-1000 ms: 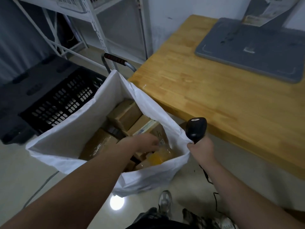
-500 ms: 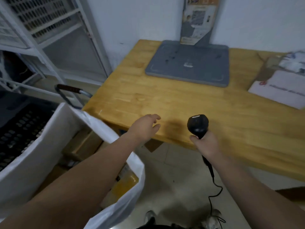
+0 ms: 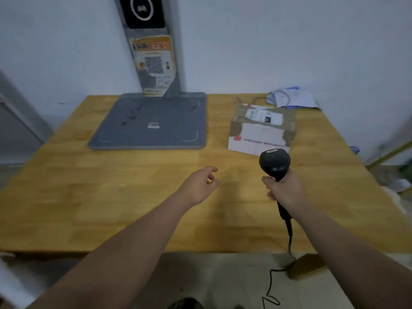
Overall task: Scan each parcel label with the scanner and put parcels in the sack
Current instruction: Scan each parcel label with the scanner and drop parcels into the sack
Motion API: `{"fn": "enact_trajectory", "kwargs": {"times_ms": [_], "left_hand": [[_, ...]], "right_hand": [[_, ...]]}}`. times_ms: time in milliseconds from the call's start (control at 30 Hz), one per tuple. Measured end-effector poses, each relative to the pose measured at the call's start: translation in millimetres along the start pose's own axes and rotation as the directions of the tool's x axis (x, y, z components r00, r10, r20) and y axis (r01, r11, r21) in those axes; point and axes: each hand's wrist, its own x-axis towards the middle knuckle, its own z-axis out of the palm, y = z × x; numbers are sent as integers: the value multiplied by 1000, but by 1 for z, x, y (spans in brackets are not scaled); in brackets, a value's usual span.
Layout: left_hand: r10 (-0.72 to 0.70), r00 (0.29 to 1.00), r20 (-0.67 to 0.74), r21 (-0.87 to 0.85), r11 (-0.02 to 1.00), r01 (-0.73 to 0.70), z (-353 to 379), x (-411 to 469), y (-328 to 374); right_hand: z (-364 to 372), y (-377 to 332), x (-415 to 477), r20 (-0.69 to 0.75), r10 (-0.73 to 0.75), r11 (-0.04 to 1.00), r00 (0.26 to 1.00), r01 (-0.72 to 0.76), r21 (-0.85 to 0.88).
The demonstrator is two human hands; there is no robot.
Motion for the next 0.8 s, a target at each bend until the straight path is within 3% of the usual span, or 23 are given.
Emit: {"fn": "enact_trajectory", "kwargs": {"times_ms": [200,400,567,800], "left_hand": [[-15,1000,-26,-92,996,13,1,76,50],[-236,966,-104,-339,922,189,-8,171,78],[-402,908,-120,-497,816,295,-7,241,94],[-390,918,-68,-609,745,271,7,274,75]], "right_hand": [[-56,-19,80,-43,-73,986,996,65,-156],[-71,-37,166,-5,-125,958,992,120,-261],[-80,-33,223,31,4,994,1000,-1,-107],[-69,-13,242,133,85,996,987,-88,12]]}}
